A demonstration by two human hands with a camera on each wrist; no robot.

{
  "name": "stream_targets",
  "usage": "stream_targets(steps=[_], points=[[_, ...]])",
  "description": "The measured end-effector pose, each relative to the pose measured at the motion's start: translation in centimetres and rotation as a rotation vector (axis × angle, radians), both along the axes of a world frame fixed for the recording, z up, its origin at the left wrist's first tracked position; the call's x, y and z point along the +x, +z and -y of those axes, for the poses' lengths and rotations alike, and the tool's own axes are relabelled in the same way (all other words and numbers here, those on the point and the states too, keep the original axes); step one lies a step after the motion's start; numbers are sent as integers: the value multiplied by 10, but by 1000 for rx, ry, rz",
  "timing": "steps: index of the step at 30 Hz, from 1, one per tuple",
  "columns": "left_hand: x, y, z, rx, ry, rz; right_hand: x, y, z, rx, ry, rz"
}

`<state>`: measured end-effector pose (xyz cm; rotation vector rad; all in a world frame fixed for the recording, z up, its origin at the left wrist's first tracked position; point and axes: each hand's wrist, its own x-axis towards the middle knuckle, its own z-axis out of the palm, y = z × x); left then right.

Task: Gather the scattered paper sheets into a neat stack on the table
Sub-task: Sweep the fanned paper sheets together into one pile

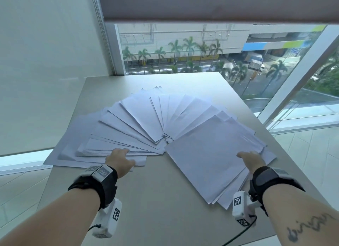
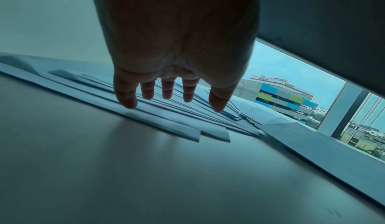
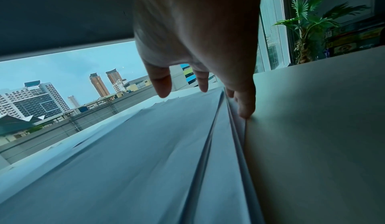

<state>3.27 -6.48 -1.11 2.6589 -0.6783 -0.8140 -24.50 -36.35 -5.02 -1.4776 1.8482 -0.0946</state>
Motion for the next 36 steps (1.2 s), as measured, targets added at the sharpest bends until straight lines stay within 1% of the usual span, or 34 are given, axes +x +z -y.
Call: stream_targets(steps=[3,6,8,10,13,16,21,24,26,28,29,33,34,36], points=[[3,0,5,4,-18,0,-3,0,2,-13,-141,-62],[6,1,7,9,-13,-33,-2,0,-4,81,-167,-109],[8,1,10,5,-18,-49,3,2,-4,50,-187,-96],[10,2,14,-12,-10,-56,6,2,3,0,-167,-39],[12,0,21,-37,-24,-62,11,6,8,-11,-77,33],[10,-3,30,-64,-27,-69,13,4,12,-36,-48,104],[0,-4,57,-75,-10,-65,20,11,28,-37,-75,46],[-5,0,73,41,35,4,24,14,40,18,-142,-72],[-3,-2,79,97,53,17,26,10,50,42,-186,-72],[-1,-3,83,149,65,19,31,13,53,61,-149,-89],[0,-4,84,162,69,16,35,15,54,56,-103,-92],[-3,-5,84,149,57,9,46,14,63,41,14,164],[-4,-5,84,145,55,17,48,17,62,29,-2,162],[-3,-7,80,123,64,26,52,20,60,30,-51,59]])
